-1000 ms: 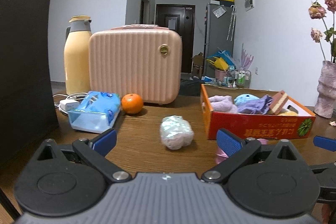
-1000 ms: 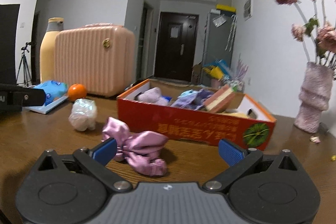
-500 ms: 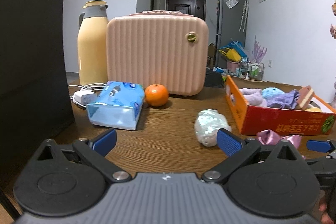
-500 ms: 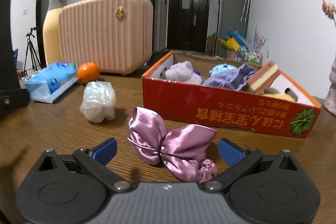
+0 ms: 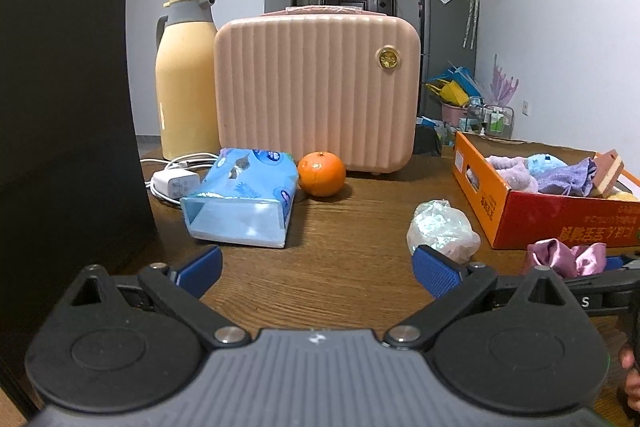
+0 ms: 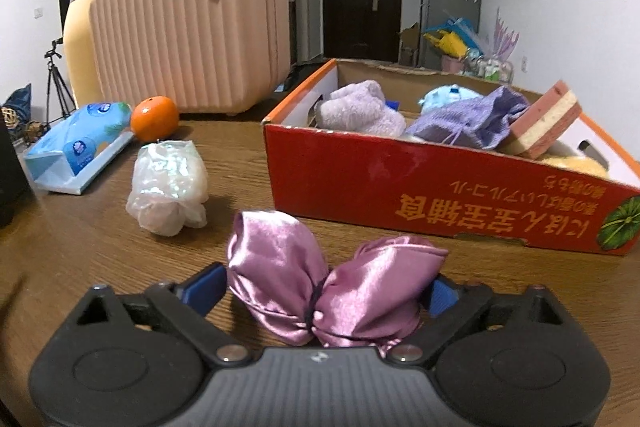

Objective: Organize soft objects
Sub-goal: 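Close the right gripper on the pink satin scrunchie and lift it, then grasp the clear plastic bag with the left gripper while the right gripper holds the scrunchie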

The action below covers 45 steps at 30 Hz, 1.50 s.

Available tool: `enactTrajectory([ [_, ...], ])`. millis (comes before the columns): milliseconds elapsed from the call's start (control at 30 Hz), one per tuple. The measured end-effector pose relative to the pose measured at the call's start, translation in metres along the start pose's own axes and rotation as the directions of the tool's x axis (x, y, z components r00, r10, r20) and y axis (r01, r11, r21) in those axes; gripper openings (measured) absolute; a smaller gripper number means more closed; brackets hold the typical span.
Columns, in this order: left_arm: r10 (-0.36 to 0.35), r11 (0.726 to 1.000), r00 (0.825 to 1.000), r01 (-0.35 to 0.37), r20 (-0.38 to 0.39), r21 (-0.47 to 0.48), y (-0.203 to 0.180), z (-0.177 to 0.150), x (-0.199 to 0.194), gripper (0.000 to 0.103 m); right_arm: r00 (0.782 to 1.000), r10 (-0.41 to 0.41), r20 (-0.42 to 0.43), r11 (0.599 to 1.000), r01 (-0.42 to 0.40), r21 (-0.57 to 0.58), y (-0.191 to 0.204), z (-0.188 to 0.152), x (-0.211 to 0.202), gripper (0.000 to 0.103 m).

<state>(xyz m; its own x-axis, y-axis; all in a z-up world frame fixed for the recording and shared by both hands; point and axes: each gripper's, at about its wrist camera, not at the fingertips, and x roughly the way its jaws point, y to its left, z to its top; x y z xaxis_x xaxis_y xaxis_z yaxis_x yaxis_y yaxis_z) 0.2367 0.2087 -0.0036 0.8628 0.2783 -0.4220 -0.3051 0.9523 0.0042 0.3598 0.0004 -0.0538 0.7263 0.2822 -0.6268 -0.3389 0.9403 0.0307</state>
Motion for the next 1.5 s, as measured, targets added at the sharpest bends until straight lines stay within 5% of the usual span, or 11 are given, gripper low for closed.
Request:
enactTrajectory([
  [167,-0.009,1.000,1.000,0.009,-0.001,0.009,-0.003,-0.001,0.000,0.103,1.000,0.023,0.001,1.000,-0.023,0.001,0.000,-0.001,-0.002,0.070],
  [433,-0.008,1.000,1.000,0.008,-0.017,-0.001,-0.002,-0.002,0.002,0.103,0.999,0.036,0.038,0.999,-0.035,-0.020,0.002,-0.003,-0.011,0.046],
  [1000,0.016,0.999,1.000,-0.016,-0.011,-0.031,-0.010,0.006,0.016,0.103,0.985,0.006,0.172,0.999,-0.015,0.050,-0.060,-0.007,-0.054,0.045],
  [1500,-0.092,0.996,0.994,0.093,-0.059,0.016,-0.072,0.018,0.063,0.103,0.970,-0.093,0.224,0.995,0.080,0.066,-0.131,-0.017,-0.073,0.046],
])
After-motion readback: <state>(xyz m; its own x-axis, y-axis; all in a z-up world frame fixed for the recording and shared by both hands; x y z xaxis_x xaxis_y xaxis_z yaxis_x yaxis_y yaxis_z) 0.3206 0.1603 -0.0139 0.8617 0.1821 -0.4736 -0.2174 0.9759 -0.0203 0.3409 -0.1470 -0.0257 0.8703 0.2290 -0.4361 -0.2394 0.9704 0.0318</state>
